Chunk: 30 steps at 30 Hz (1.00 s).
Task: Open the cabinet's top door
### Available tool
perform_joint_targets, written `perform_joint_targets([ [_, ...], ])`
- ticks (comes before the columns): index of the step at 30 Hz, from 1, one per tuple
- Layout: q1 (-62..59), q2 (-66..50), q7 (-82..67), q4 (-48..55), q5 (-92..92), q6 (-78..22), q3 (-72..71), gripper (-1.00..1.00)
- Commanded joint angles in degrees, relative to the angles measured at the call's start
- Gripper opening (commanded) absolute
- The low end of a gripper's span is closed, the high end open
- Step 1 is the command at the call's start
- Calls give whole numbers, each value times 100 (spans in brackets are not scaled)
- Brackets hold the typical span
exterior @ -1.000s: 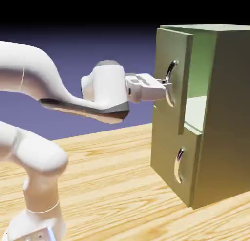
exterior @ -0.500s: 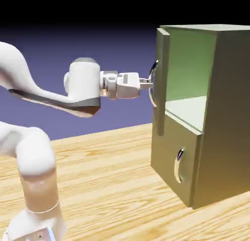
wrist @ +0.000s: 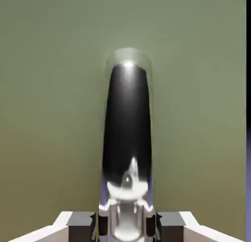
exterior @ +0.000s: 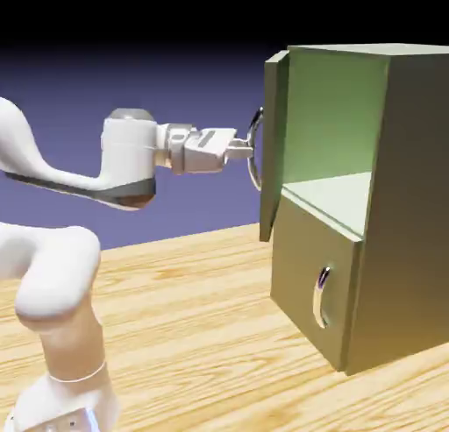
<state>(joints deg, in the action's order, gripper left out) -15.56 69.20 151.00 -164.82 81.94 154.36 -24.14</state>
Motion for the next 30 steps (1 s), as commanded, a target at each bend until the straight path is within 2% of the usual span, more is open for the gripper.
perform_joint_targets([
  [1,103,50,-148,-25,-260,-201,-93,-100],
  [8,735,192,-833,99,-1905,-1883,-1039,-100],
  [15,771,-62,-1050,787,-3189,-3627,-2223,-100],
  [21,184,-405,-1123,1809,-4071,-5122,-3296,-100],
  [30,-1372,-652,-1288,3675,-4951,-7076,-4676,-100],
])
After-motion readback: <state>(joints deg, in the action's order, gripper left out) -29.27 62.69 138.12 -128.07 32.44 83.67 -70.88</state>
